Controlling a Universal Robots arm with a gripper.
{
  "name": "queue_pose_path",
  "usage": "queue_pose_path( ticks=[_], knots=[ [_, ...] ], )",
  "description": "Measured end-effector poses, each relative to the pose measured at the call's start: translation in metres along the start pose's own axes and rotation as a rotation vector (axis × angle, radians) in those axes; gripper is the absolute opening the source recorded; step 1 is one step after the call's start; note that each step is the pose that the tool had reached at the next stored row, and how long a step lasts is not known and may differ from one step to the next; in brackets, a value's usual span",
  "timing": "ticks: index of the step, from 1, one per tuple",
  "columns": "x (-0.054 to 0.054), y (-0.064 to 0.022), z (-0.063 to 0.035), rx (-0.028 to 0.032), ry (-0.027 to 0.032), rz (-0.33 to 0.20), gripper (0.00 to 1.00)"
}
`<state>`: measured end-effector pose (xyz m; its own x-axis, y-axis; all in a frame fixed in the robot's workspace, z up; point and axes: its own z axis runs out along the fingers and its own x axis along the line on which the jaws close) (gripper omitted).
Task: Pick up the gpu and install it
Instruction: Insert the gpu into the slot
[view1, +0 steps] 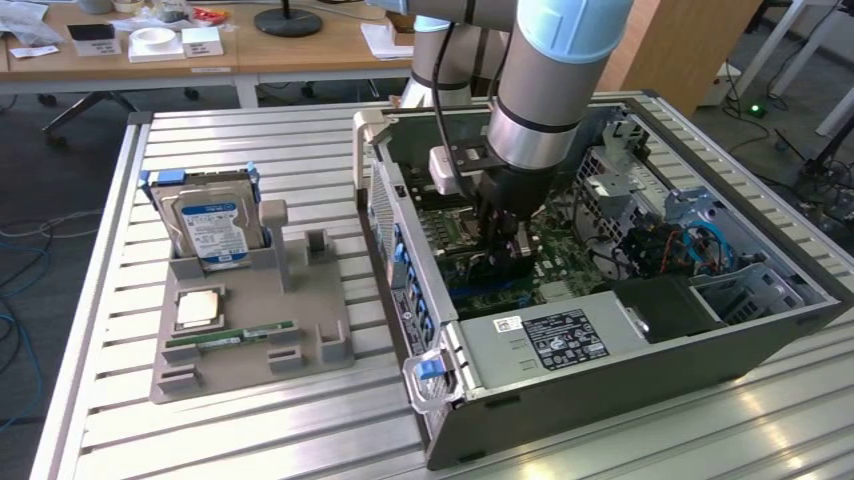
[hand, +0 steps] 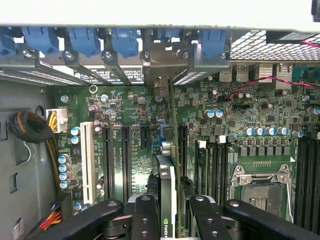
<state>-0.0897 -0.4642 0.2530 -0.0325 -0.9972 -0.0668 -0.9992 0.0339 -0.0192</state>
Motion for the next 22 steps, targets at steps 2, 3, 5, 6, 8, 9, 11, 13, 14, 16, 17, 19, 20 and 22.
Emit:
queue_pose_path(
  ticks=[2, 3, 5, 6, 8, 9, 11, 13, 14, 16, 17, 19, 20, 22],
  knots=[
    [0.0002, 0.0, -0.0001, -0.0001, 0.0001, 0.0, 0.29],
    [0.0005, 0.0, -0.0001, -0.0001, 0.0001, 0.0, 0.29],
    [0.0007, 0.0, 0.0, 0.0, 0.0, 0.0, 0.29],
    [0.0007, 0.0, -0.0001, 0.0, 0.0001, 0.0, 0.29],
    [0.0008, 0.0, -0.0001, -0.0001, 0.0001, 0.0, 0.29],
    [0.0008, -0.0001, -0.0001, -0.0001, 0.0001, 0.0, 0.29],
    [0.0008, 0.0, -0.0001, -0.0001, 0.0002, 0.0, 0.29],
    [0.0008, 0.0, -0.0001, -0.0001, 0.0002, 0.0, 0.29],
    [0.0008, 0.0, -0.0001, -0.0002, 0.0003, 0.0, 0.29],
    [0.0009, 0.0, -0.0002, -0.0001, 0.0005, 0.0, 0.28],
    [0.0009, 0.0, -0.0002, -0.0002, 0.0004, 0.0, 0.27],
    [0.0008, 0.0, -0.0002, -0.0002, 0.0003, 0.0, 0.27],
    [0.0008, 0.0, -0.0002, -0.0002, 0.0003, 0.0, 0.27],
    [0.0008, 0.0, -0.0001, -0.0001, 0.0002, 0.0, 0.27]
  ],
)
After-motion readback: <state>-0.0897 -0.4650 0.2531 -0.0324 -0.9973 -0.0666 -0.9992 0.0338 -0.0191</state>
